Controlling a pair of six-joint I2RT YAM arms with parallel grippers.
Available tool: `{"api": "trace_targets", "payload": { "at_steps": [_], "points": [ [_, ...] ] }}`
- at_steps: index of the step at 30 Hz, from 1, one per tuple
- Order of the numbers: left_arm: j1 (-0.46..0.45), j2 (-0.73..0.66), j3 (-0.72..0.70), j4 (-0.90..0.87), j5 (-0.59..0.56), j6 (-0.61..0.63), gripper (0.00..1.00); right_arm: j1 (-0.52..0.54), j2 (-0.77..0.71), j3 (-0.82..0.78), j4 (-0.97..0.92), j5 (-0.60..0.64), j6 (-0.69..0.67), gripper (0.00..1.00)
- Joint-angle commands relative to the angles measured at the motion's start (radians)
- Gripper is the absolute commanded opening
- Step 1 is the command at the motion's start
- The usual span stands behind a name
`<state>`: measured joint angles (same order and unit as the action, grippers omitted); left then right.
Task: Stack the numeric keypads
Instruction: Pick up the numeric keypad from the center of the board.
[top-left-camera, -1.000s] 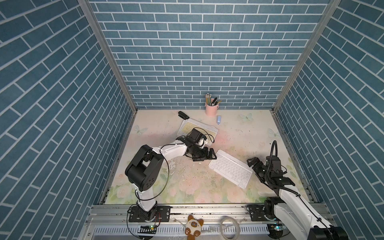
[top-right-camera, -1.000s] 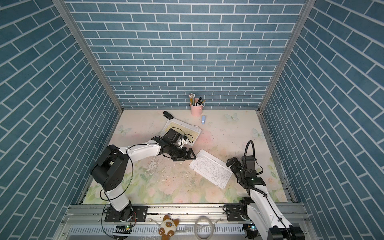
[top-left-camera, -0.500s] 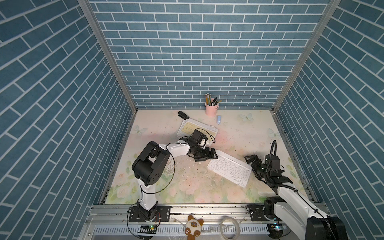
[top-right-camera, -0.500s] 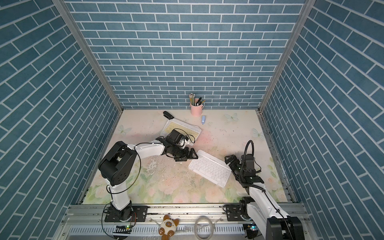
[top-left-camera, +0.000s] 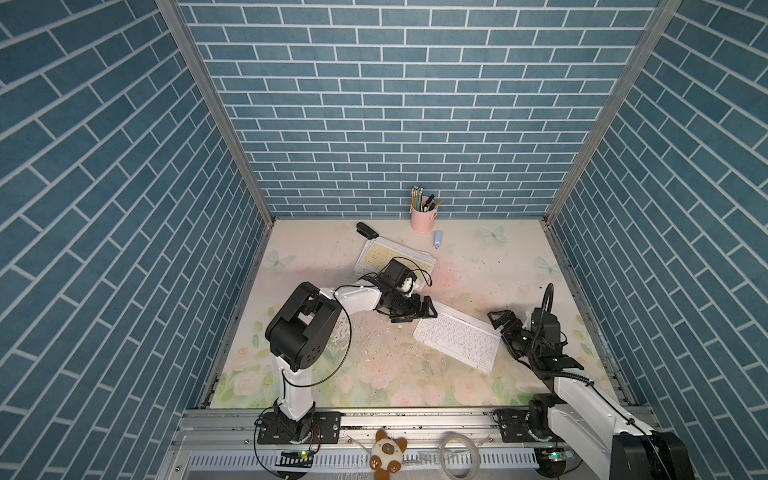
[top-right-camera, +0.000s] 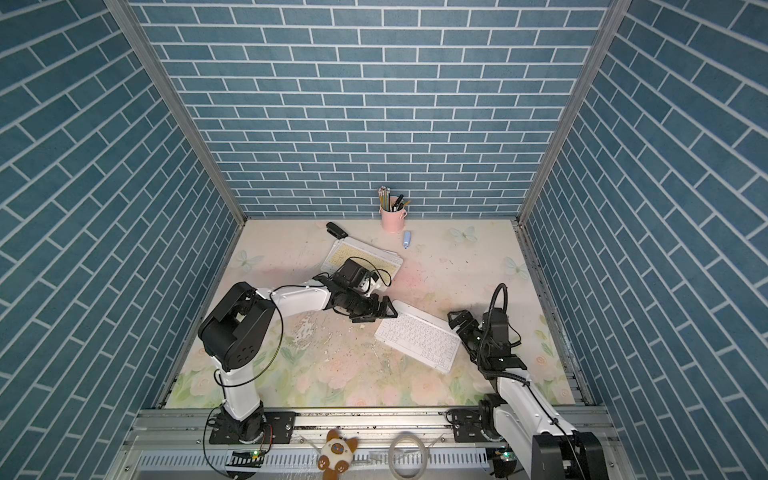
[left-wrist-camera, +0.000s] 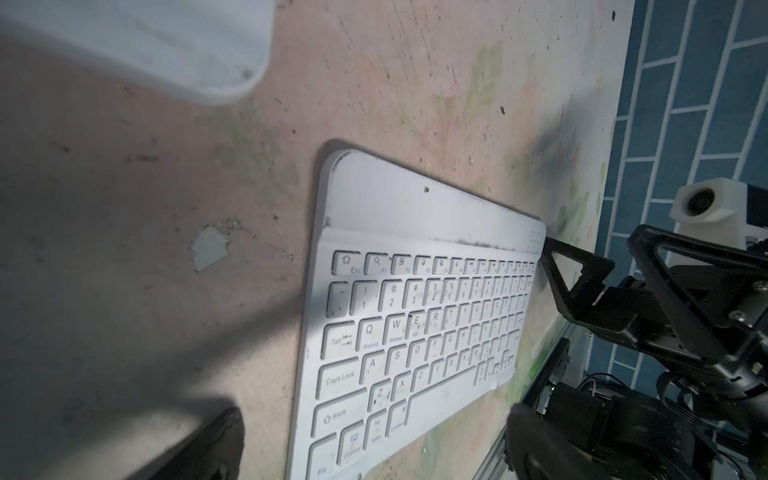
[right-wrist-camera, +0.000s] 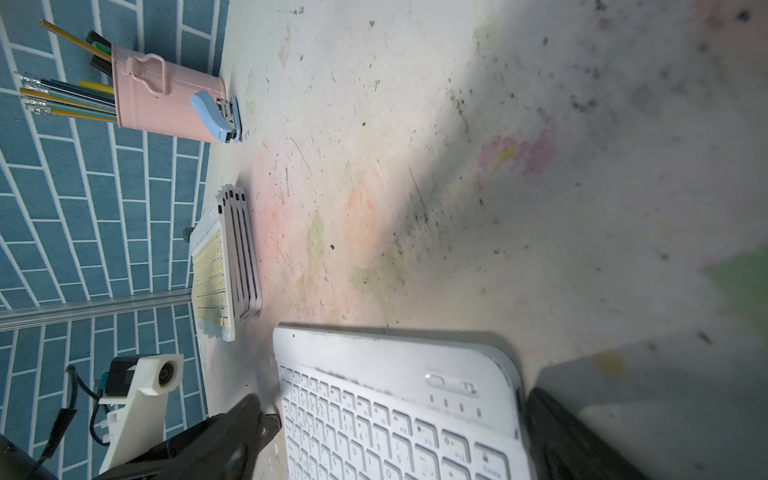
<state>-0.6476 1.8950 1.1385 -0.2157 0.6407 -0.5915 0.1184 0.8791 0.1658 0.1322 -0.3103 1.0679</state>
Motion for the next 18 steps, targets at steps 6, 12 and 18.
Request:
{"api": "trace_targets", "payload": {
  "at_steps": [6,12,18],
  "points": [
    [-0.033,0.01,0.01,-0.071,0.0,0.033,1.0,0.0,0.075,0.004,-0.003,0.019,-0.058,0.98],
    [-0.038,0.004,-0.001,-0.08,-0.008,0.039,1.0,0.0,0.118,0.008,0.031,0.01,-0.066,0.98],
    [-0.038,0.03,0.01,-0.072,-0.007,0.037,0.99,0.0,0.111,0.005,0.034,-0.004,-0.077,0.98]
  ]
}}
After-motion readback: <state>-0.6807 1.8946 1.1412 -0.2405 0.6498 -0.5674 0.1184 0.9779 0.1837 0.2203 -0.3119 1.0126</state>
